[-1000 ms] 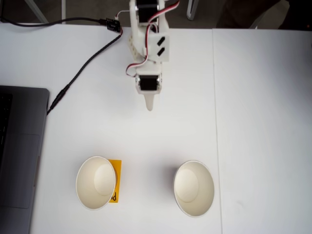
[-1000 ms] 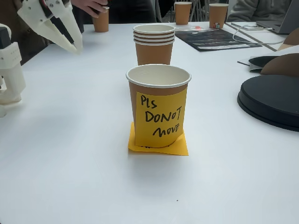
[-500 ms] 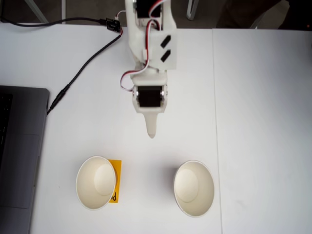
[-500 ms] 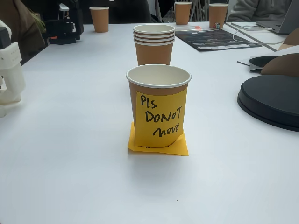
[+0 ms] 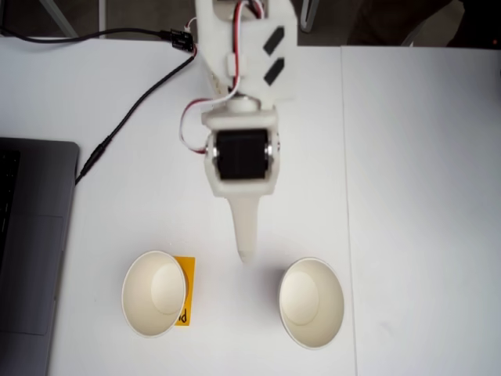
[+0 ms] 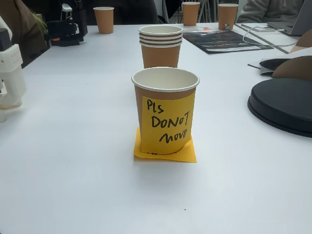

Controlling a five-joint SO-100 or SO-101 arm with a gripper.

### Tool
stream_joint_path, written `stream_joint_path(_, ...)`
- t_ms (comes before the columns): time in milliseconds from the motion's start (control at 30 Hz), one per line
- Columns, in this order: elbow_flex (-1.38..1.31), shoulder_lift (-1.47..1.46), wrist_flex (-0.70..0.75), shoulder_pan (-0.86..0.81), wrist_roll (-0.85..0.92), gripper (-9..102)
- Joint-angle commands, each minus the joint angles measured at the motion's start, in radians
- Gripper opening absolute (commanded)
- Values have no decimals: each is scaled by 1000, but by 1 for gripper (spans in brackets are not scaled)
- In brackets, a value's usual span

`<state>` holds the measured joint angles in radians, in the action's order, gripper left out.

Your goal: Pickup cup and make a pile of cup.

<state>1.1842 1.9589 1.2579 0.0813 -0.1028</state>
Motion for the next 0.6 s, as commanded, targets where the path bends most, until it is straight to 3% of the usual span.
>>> stream_joint_path(0,-244,-44,-20,-9,6,-6)
stream_joint_path(233,-431,-137,-18,-58,8,-6)
stream_joint_path(567,-465,-195,-17,-238,8,-6)
